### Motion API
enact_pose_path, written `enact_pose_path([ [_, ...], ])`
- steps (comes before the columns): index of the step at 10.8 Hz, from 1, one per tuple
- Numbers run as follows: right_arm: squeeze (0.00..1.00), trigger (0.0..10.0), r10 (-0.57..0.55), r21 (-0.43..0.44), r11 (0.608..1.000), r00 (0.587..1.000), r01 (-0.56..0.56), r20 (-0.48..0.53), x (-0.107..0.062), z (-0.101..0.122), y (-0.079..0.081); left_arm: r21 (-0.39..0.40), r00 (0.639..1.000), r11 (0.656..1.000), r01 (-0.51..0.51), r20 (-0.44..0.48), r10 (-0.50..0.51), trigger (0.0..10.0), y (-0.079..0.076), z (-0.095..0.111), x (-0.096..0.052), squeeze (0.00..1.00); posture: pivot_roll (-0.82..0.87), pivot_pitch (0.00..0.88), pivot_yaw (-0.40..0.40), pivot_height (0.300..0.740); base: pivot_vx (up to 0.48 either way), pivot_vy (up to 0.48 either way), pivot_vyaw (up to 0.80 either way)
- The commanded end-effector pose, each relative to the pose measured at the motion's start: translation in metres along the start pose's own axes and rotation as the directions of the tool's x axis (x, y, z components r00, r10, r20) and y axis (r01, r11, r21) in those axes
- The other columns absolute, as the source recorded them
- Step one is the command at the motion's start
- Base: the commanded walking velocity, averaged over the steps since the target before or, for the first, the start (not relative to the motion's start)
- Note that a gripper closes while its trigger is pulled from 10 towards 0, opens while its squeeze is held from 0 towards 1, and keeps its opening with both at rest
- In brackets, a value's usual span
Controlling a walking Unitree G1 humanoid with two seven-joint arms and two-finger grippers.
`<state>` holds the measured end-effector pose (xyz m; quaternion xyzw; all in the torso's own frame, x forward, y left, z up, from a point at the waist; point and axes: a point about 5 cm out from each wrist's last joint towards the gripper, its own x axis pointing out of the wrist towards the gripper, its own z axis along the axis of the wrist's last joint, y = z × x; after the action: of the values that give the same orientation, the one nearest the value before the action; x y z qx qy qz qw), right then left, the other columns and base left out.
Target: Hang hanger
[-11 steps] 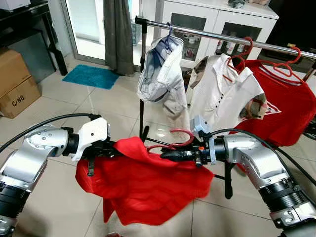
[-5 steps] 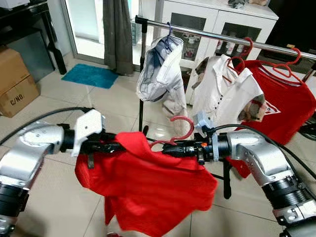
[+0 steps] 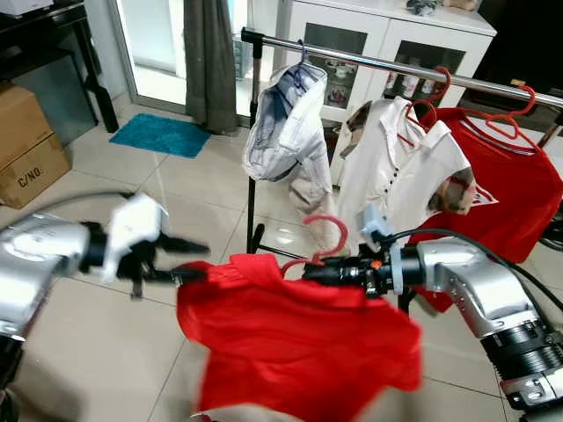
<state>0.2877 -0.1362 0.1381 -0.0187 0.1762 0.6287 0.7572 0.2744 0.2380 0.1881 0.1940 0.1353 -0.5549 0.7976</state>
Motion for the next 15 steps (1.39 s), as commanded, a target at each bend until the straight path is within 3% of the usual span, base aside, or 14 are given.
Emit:
enact_pose_path([
  [1, 0.0, 0.0, -0.05, -0.025, 0.998, 0.998, 0.05, 0.029, -0.009, 0.006, -0.004, -0.005, 0.998, 0.999, -0.05, 0.033, 0.05, 10.0, 0.006, 0.006, -0.004, 1.0, -0.06, 0.0, -0.079, 0.74, 0.0, 0.0, 0.0],
  [2, 0.0, 0.0, -0.134, -0.008, 0.991, 0.987, 0.135, 0.09, -0.014, 0.006, -0.006, -0.017, 0.962, 0.962, -0.272, -0.023, 0.271, 10.0, 0.017, -0.007, -0.013, 1.0, -0.06, 0.0, -0.079, 0.74, 0.0, 0.0, 0.0],
  [3, 0.0, 0.0, -0.154, 0.009, 0.988, 0.979, 0.155, 0.13, -0.017, 0.007, -0.004, -0.082, 0.908, 0.904, -0.419, -0.044, 0.417, 10.0, 0.02, -0.021, -0.016, 1.0, -0.06, 0.0, -0.077, 0.74, 0.0, 0.0, 0.0],
  [4, 0.0, 0.0, -0.156, 0.018, 0.988, 0.975, 0.155, 0.156, -0.019, 0.008, -0.001, -0.154, 0.867, 0.854, -0.497, -0.043, 0.497, 10.0, 0.019, -0.03, -0.015, 0.98, -0.06, 0.0, -0.077, 0.74, 0.0, 0.0, 0.0],
  [5, 0.0, 0.0, -0.136, 0.034, 0.991, 0.971, 0.132, 0.198, -0.021, 0.01, 0.006, -0.28, 0.795, 0.765, -0.58, 0.011, 0.606, 10.0, 0.015, -0.043, -0.009, 0.0, -0.06, 0.0, -0.075, 0.74, 0.0, 0.0, 0.0],
  [7, 0.0, 0.0, -0.075, 0.022, 0.997, 0.97, 0.072, 0.232, -0.024, 0.014, 0.015, -0.366, 0.701, 0.68, -0.635, 0.098, 0.707, 10.0, 0.015, -0.054, -0.006, 0.0, -0.07, 0.0, -0.073, 0.74, 0.0, 0.0, 0.0],
  [8, 0.0, 0.0, -0.049, 0.015, 0.999, 0.965, 0.047, 0.256, -0.025, 0.018, 0.019, -0.425, 0.696, 0.691, -0.584, 0.176, 0.696, 10.0, 0.01, -0.054, -0.002, 0.0, -0.07, 0.0, -0.071, 0.74, 0.0, 0.0, 0.0],
  [10, 0.0, 0.0, -0.039, 0.011, 0.999, 0.962, 0.037, 0.272, -0.028, 0.022, 0.021, -0.492, 0.75, 0.759, -0.426, 0.277, 0.601, 10.0, -0.007, -0.054, 0.006, 0.0, -0.07, 0.0, -0.067, 0.74, 0.0, 0.0, 0.0],
  [11, 0.0, 0.0, -0.037, 0.009, 0.999, 0.96, 0.036, 0.278, -0.03, 0.023, 0.022, -0.522, 0.758, 0.765, -0.377, 0.301, 0.579, 10.0, -0.013, -0.056, 0.004, 0.0, -0.08, 0.0, -0.057, 0.74, 0.0, 0.0, 0.0],
  [12, 0.0, 0.0, -0.036, 0.007, 0.999, 0.958, 0.036, 0.285, -0.032, 0.025, 0.022, -0.568, 0.745, 0.746, -0.347, 0.316, 0.587, 10.0, -0.018, -0.06, -0.002, 0.0, -0.08, 0.0, -0.057, 0.74, 0.0, 0.0, 0.0],
  [13, 0.0, 0.0, -0.03, 0.006, 1.0, 0.956, 0.029, 0.291, -0.034, 0.026, 0.022, -0.595, 0.755, 0.74, -0.314, 0.316, 0.575, 10.0, -0.025, -0.064, -0.009, 0.0, -0.08, 0.0, -0.059, 0.74, 0.0, 0.0, 0.0],
  [15, 0.0, 0.0, -0.005, 0.001, 1.0, 0.956, 0.005, 0.295, -0.035, 0.029, 0.024, -0.606, 0.799, 0.745, -0.278, 0.285, 0.53, 10.0, -0.033, -0.072, -0.008, 0.0, -0.08, 0.0, -0.065, 0.74, 0.0, 0.0, 0.0],
])
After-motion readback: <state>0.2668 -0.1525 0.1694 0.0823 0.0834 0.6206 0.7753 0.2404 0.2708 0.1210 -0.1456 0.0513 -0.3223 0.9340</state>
